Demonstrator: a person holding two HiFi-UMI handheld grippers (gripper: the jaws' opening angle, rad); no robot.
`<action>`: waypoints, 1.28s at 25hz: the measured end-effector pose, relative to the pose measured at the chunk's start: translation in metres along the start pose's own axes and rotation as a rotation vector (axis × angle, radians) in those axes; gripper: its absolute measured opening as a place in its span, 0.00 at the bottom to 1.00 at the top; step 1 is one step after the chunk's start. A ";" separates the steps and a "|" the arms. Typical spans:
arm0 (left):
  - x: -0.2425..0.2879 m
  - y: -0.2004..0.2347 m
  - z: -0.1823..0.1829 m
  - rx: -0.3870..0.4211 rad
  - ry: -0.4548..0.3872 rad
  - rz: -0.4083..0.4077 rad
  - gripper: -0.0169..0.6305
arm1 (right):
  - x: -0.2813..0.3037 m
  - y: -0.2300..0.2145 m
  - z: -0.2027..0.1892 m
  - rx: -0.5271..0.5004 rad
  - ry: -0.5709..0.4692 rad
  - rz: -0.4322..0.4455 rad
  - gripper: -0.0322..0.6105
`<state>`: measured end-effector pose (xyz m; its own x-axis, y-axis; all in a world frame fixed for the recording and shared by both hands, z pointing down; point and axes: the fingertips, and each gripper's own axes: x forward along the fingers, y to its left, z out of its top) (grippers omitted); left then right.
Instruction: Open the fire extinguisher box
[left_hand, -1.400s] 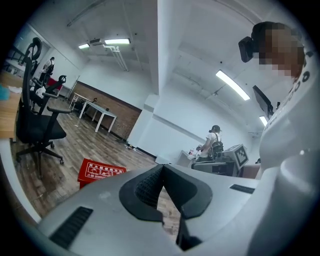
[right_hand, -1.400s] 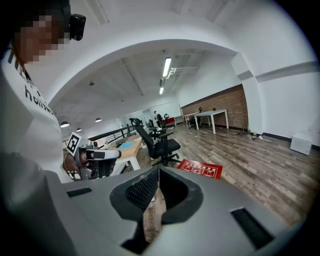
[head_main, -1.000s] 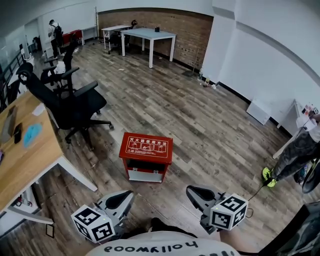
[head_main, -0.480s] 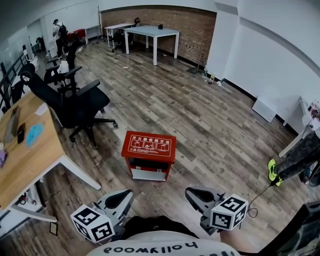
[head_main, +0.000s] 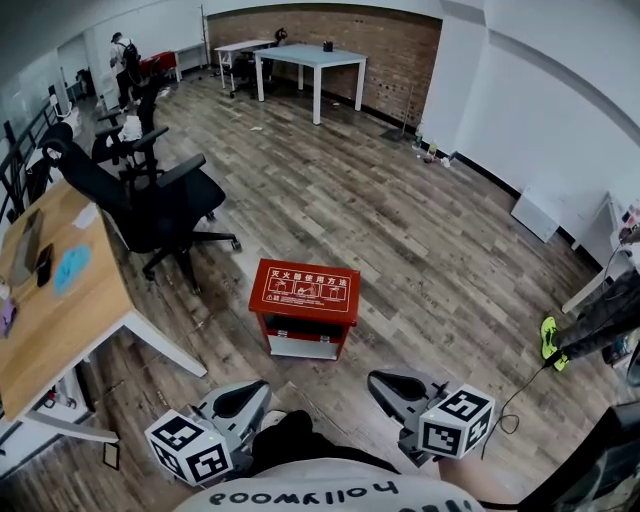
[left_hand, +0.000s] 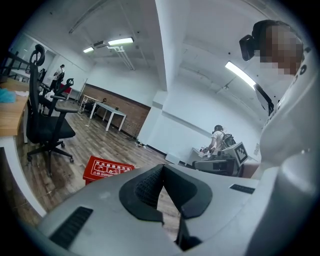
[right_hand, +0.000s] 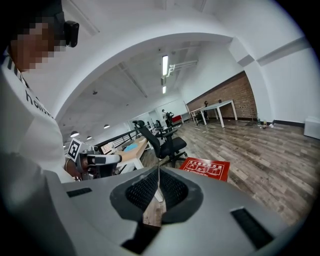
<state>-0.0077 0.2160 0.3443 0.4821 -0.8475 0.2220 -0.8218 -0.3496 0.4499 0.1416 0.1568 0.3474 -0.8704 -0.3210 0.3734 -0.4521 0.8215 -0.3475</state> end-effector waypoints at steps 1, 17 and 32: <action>0.003 0.002 0.002 -0.001 -0.003 -0.005 0.04 | 0.000 -0.001 0.002 0.004 -0.008 -0.005 0.07; 0.033 0.055 0.040 0.013 0.045 -0.064 0.04 | 0.044 -0.038 0.017 0.088 0.015 -0.158 0.07; 0.063 0.137 0.091 0.034 0.112 -0.149 0.04 | 0.118 -0.060 0.055 0.157 -0.002 -0.262 0.07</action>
<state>-0.1177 0.0787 0.3408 0.6283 -0.7363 0.2513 -0.7478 -0.4823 0.4563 0.0553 0.0436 0.3647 -0.7203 -0.5133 0.4666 -0.6859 0.6276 -0.3684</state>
